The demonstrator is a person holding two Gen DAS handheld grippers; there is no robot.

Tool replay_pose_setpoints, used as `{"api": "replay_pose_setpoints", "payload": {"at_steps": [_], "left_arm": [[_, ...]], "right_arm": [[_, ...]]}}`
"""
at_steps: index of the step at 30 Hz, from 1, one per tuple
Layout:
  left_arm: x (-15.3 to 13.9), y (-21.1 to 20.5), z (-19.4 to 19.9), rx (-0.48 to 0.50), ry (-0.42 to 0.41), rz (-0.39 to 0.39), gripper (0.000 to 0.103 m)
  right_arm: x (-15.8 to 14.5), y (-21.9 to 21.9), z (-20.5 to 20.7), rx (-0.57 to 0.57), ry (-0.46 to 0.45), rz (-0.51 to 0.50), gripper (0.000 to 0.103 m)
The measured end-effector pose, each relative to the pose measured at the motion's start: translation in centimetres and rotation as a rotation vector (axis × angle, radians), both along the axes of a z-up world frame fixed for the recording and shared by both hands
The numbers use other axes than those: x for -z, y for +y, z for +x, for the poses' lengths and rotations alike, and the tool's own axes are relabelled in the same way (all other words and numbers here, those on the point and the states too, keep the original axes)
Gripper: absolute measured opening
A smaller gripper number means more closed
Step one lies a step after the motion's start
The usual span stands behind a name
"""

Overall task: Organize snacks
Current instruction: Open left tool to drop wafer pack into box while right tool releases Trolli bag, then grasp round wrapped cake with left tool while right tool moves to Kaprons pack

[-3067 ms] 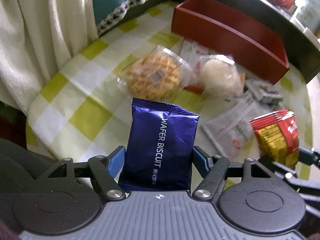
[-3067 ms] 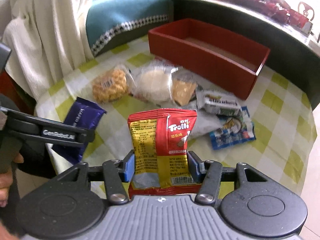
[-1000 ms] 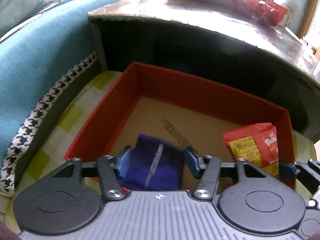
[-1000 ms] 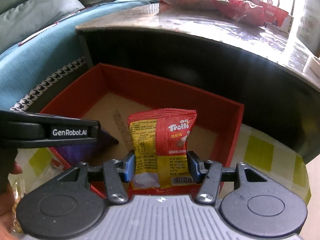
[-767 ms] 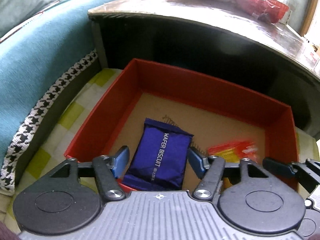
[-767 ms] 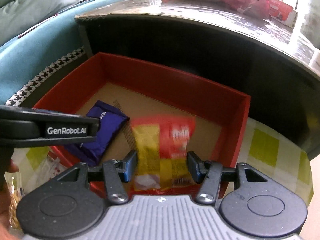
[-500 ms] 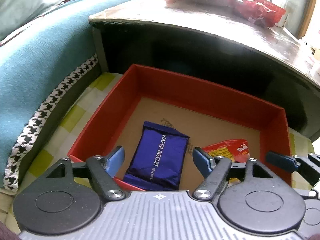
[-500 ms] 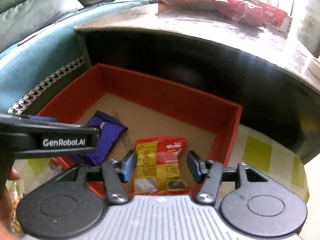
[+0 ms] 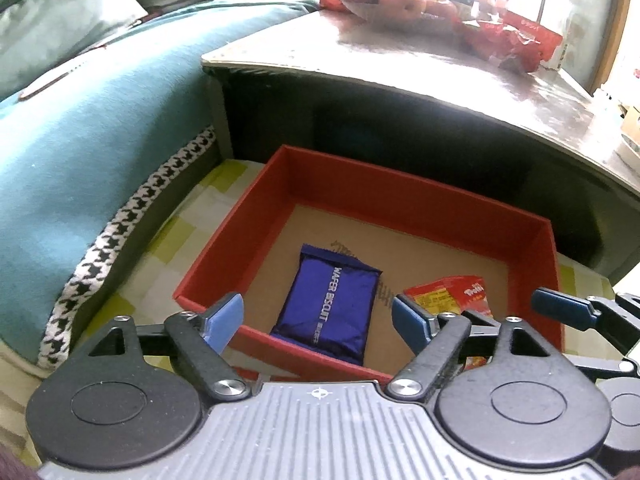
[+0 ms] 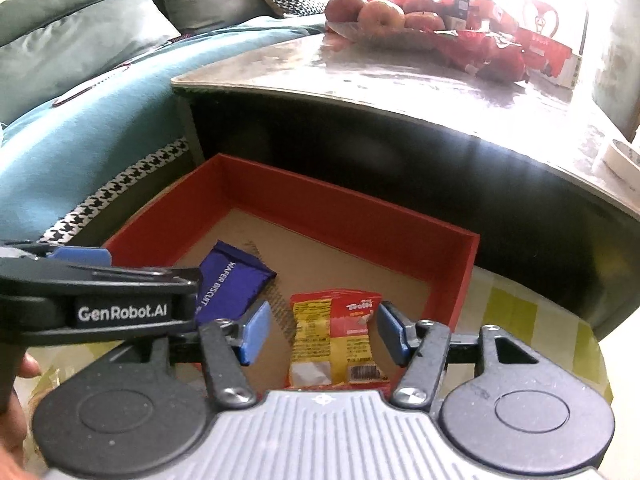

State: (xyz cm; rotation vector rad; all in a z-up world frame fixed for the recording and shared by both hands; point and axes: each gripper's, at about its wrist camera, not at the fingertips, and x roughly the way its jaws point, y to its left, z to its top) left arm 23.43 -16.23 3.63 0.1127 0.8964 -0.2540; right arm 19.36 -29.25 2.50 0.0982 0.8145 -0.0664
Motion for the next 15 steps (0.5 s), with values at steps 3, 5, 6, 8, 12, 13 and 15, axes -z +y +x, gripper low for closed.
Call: {"api": "replay_pose_setpoints", "payload": {"at_steps": [3, 5, 6, 8, 12, 13, 15], "left_arm": [[-0.2, 0.5, -0.7, -0.004, 0.000, -0.005, 0.086], [-0.3, 0.8, -1.1, -0.005, 0.002, -0.008, 0.086], [-0.3, 0.9, -1.3, -0.006, 0.001, -0.009, 0.086], [-0.5, 1.3, -1.7, -0.008, -0.001, -0.011, 0.086], [-0.7, 2.4, -2.7, -0.020, 0.003, -0.024, 0.087], [-0.7, 2.6, -3.0, -0.023, 0.006, -0.025, 0.087], [-0.8, 3.1, -3.4, -0.026, 0.015, -0.034, 0.087]], "right_arm": [[-0.2, 0.4, -0.6, -0.007, -0.001, -0.003, 0.061], [-0.4, 0.6, -1.1, -0.015, -0.003, -0.006, 0.061], [-0.5, 0.8, -1.3, -0.020, -0.005, -0.008, 0.061], [-0.6, 1.0, -1.7, -0.025, -0.007, -0.009, 0.061], [-0.7, 1.0, -2.6, -0.027, -0.003, 0.009, 0.061], [-0.7, 1.1, -2.8, -0.027, 0.000, 0.015, 0.061], [-0.7, 1.1, -3.4, -0.024, 0.001, 0.019, 0.061]]}}
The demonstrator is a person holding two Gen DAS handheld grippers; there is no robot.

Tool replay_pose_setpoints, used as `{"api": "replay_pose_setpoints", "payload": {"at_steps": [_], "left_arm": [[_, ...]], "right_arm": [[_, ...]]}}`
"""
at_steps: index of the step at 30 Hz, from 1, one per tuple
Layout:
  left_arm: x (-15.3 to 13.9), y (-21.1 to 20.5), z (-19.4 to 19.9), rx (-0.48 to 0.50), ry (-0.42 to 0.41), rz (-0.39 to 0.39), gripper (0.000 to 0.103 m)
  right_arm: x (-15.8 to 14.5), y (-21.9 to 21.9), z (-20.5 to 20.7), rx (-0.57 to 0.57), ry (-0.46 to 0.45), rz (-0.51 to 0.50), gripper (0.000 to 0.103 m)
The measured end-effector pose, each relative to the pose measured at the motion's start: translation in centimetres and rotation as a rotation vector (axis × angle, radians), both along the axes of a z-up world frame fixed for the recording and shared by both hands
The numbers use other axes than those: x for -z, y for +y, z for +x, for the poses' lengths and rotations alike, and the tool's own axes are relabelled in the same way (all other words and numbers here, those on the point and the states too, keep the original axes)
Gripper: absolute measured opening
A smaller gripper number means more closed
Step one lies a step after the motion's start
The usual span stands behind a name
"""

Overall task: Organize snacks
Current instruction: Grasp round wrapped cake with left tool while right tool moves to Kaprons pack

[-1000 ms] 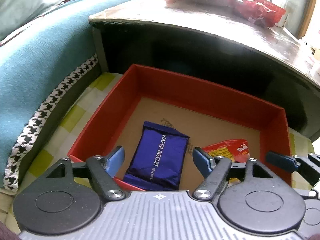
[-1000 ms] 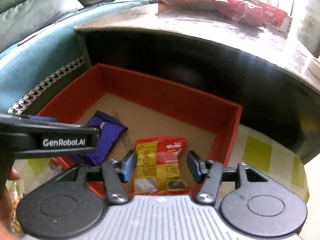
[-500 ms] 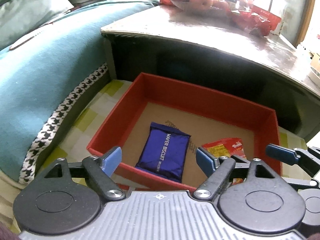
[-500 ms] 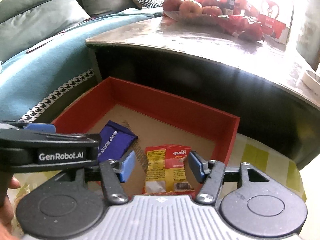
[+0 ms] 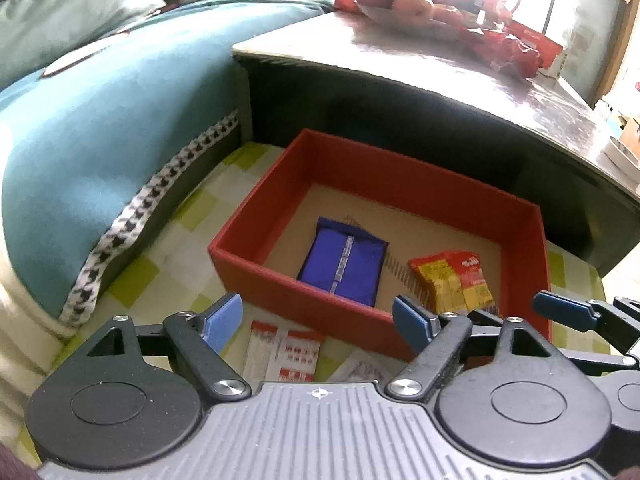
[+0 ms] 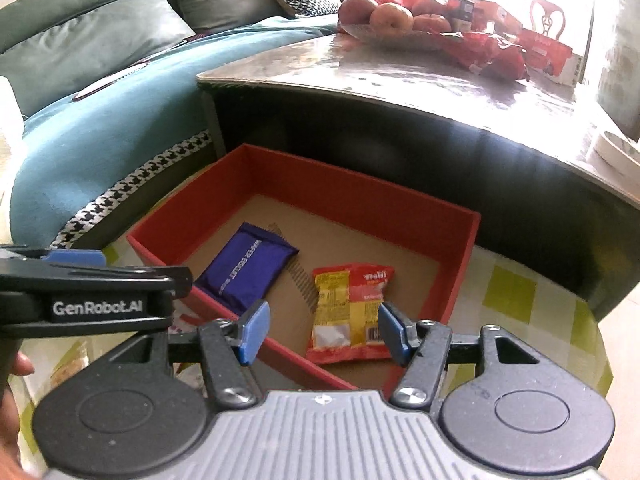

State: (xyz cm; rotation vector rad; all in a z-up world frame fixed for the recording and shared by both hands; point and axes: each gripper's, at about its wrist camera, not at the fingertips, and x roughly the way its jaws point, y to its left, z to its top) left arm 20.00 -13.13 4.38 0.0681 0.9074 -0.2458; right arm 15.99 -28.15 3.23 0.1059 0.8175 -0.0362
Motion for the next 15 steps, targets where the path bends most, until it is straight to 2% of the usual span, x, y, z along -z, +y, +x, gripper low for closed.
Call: {"api": "replay_pose_setpoints", "payload": {"at_steps": [5, 12, 15], "left_arm": [[0.1, 1.3, -1.6, -0.006, 0.016, -0.007, 0.089], [1.6, 2.8, -3.9, -0.025, 0.083, -0.016, 0.089], [2.8, 3.1, -4.9, -0.018, 0.122, 0.011, 0.089]], "right_arm": [[-0.1, 0.5, -1.6, -0.008, 0.004, 0.001, 0.062], [0.8, 1.5, -3.7, -0.023, 0.061, -0.004, 0.063], [1.1, 1.3, -4.6, -0.013, 0.080, -0.001, 0.063]]}}
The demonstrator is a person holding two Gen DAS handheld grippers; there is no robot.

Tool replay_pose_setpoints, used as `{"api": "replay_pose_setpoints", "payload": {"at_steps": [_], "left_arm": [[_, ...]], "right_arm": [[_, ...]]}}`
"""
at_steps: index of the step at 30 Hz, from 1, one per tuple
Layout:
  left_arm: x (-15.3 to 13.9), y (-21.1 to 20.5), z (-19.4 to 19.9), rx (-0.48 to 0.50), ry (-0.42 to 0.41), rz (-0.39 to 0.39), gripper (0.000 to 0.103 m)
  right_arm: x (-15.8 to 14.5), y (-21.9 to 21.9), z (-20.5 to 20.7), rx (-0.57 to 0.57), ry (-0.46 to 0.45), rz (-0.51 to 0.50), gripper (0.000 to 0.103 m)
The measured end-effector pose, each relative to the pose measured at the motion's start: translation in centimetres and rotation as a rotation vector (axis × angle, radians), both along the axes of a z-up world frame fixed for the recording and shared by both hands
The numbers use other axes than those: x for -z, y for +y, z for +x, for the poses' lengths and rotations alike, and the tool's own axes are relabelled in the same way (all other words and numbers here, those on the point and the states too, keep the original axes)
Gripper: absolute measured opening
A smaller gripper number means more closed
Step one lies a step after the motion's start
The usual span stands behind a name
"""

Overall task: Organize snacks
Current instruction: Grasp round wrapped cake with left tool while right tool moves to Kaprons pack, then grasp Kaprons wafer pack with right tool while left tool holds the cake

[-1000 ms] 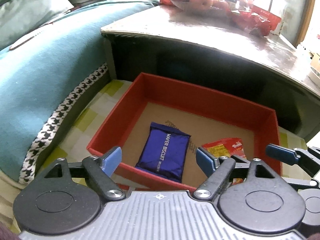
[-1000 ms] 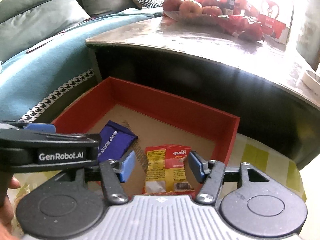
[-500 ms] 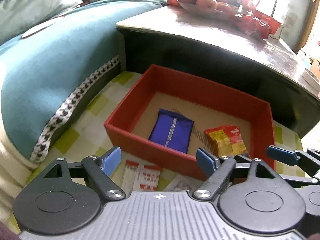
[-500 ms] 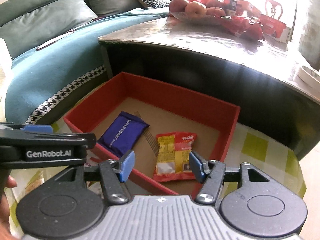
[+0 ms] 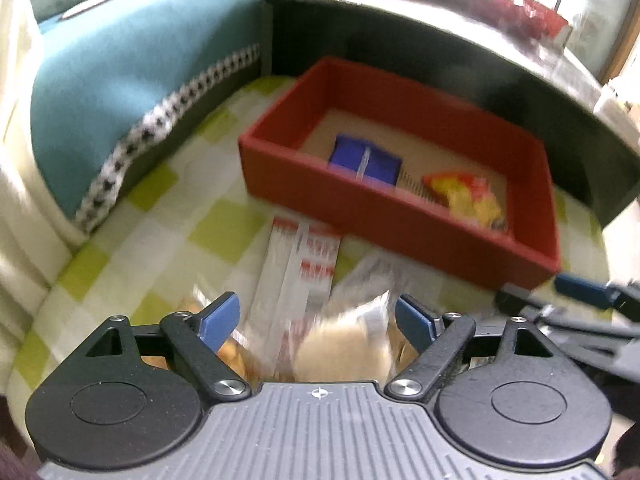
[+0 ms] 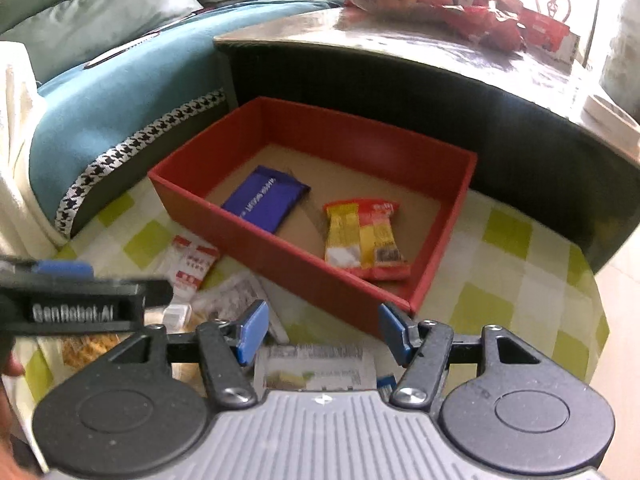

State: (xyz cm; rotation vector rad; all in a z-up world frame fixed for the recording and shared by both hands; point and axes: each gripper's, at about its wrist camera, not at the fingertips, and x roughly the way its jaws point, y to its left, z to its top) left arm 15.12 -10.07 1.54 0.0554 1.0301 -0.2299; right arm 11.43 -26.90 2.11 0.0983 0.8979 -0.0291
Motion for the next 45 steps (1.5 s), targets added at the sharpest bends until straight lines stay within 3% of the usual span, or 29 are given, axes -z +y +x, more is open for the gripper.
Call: {"api": "replay_pose_setpoints", "payload": {"at_steps": [5, 12, 17, 26, 37, 40, 43, 45], "left_arm": [[2.0, -0.1, -0.2, -0.020, 0.087, -0.012, 0.089], [3.2, -1.4, 0.1, -0.040, 0.103, 0.013, 0.091], [3.3, -1.6, 0.0, -0.025, 0.115, 0.001, 0.067], [2.3, -1.5, -1.0, 0.033, 0.107, -0.010, 0.066], [2.2, -0.9, -1.1, 0.039, 0.129, -0.035, 0.066], [1.9, -0.2, -0.9, 0.026, 0.127, -0.054, 0.066], [1.7, 0.7, -0.8, 0.026, 0.131, -0.067, 0.066], [1.9, 1.0, -0.8, 0.026, 0.140, -0.068, 0.066]], "right_arm": [[0.0, -1.1, -1.0, 0.028, 0.007, 0.023, 0.063], [0.2, -2.0, -1.3, 0.032, 0.017, 0.038, 0.064], [0.8, -2.9, -1.2, 0.040, 0.042, 0.049, 0.064], [1.7, -4.4, -1.3, 0.065, 0.078, 0.095, 0.065], [4.9, -3.4, 0.5, 0.038, 0.181, 0.283, 0.066], [4.7, -2.7, -0.8, -0.003, 0.198, 0.361, 0.067], [4.3, -1.8, -3.5, -0.069, 0.237, 0.517, 0.067], [3.8, -0.8, -5.6, -0.109, 0.252, 0.463, 0.067]]}}
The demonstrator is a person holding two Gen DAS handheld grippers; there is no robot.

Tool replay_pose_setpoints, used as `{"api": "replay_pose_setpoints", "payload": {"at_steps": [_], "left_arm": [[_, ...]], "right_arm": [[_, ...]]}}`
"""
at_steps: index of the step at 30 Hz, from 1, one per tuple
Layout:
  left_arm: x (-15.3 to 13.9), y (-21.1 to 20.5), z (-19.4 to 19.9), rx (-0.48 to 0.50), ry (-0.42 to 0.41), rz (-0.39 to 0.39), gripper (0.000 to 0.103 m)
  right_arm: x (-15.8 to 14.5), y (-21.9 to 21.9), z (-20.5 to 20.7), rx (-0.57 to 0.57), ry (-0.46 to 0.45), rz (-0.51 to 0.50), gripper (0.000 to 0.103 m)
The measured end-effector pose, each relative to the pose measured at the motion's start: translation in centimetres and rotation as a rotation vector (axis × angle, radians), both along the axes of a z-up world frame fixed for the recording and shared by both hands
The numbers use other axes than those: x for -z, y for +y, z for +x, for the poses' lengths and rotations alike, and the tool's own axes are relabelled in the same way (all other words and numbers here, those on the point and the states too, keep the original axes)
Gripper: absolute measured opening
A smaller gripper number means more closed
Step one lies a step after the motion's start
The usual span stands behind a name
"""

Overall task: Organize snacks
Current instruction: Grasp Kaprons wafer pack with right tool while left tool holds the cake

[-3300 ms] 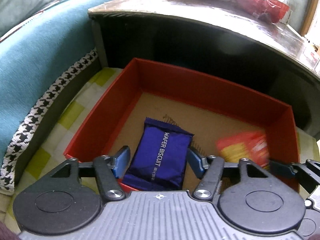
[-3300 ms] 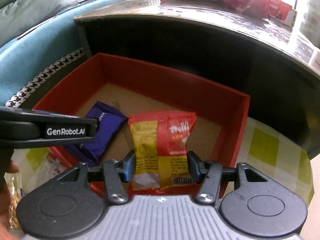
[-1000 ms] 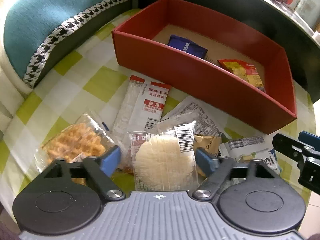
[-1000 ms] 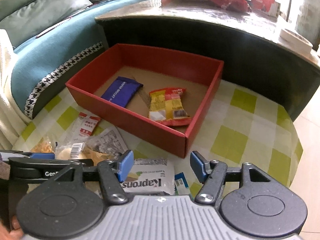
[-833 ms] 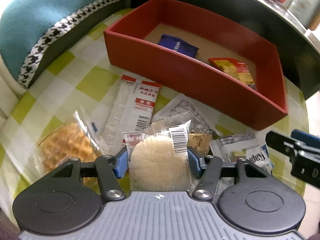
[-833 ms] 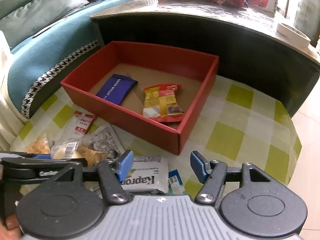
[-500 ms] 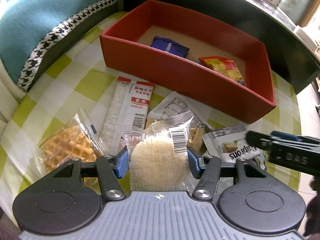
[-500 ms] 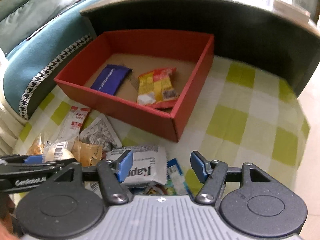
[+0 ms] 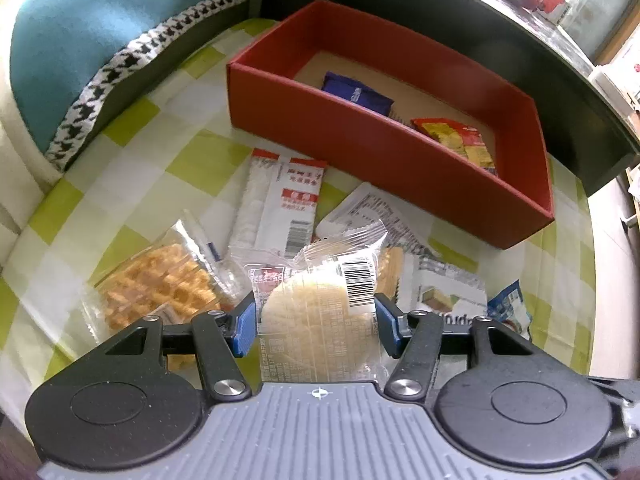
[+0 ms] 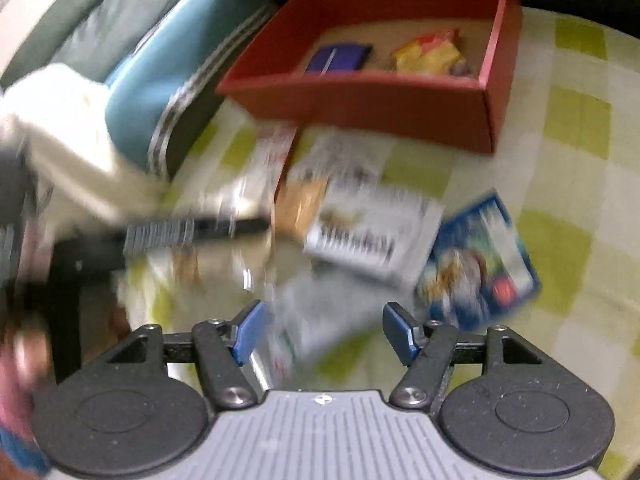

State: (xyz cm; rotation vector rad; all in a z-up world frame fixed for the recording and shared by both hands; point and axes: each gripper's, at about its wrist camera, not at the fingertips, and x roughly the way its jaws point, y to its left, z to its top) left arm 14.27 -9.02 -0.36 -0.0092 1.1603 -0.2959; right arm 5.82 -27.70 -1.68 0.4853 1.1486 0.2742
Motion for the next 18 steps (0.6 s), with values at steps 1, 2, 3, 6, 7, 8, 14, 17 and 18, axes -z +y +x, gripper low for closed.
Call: {"api": "replay_pose_setpoints", "payload": {"at_steps": [1, 2, 3, 6, 7, 8, 14, 17, 18], "left_arm": [[0.1, 0.1, 0.0, 0.001, 0.004, 0.000, 0.066], [0.1, 0.1, -0.1, 0.002, 0.007, 0.002, 0.066], [0.1, 0.1, -0.1, 0.004, 0.008, 0.003, 0.066], [0.0, -0.1, -0.1, 0.006, 0.003, 0.002, 0.066], [0.0, -0.1, -0.1, 0.008, 0.003, 0.002, 0.066], [0.0, -0.1, -0.1, 0.010, 0.005, 0.003, 0.066], [0.9, 0.5, 0.4, 0.008, 0.042, 0.005, 0.066], [1.3, 0.4, 0.7, 0.013, 0.052, 0.012, 0.066], [1.4, 0.3, 0.7, 0.013, 0.055, 0.011, 0.066]], "right_arm": [[-0.3, 0.4, -0.5, -0.018, -0.014, -0.053, 0.067], [-0.8, 0.9, -0.8, -0.044, -0.042, -0.129, 0.067], [-1.0, 1.2, -0.5, -0.063, -0.065, -0.191, 0.067], [-1.2, 2.4, 2.1, -0.163, -0.136, -0.361, 0.067], [-1.2, 2.8, 2.9, -0.199, -0.148, -0.395, 0.067], [-1.0, 2.8, 3.7, -0.246, -0.160, -0.423, 0.067], [0.5, 4.3, 7.7, -0.469, -0.159, -0.379, 0.075], [1.7, 5.1, 8.4, -0.492, -0.157, -0.412, 0.078], [1.8, 5.2, 8.6, -0.484, -0.150, -0.414, 0.078]]}}
